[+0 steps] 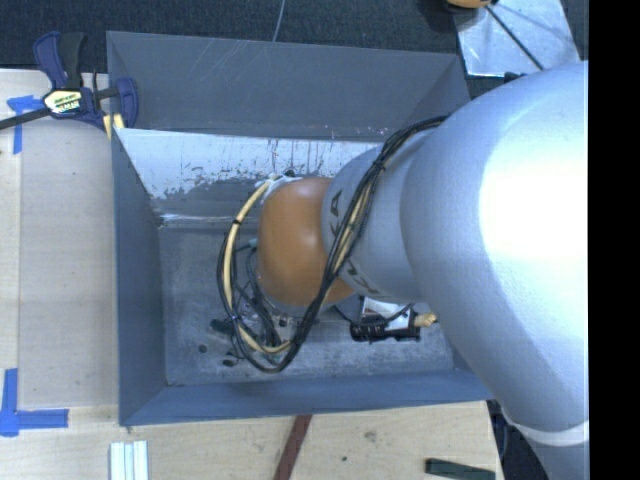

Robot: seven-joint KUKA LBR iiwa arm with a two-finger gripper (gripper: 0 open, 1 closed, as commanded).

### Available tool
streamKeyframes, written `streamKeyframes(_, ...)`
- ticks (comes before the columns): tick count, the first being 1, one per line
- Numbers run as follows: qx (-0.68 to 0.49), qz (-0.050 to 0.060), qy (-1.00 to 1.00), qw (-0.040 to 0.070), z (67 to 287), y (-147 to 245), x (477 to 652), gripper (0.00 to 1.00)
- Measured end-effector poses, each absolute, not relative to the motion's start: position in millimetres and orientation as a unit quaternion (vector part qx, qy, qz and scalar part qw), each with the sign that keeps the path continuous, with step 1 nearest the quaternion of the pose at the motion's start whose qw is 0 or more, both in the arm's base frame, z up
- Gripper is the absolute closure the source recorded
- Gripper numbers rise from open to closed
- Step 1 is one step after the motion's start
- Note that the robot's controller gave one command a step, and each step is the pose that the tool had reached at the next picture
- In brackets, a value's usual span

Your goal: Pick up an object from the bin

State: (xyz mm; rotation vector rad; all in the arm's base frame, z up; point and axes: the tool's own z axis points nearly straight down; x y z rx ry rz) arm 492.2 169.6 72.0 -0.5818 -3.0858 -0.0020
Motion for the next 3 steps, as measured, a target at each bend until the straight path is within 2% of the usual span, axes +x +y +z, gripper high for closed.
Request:
streamKeyframes(2,-0.186,-0.001,-0.982,0.001,72,170,492.3,1.0)
streamKeyframes(3,-0.155,0.0,-0.988,-0.001,197,184,486.0,1.0)
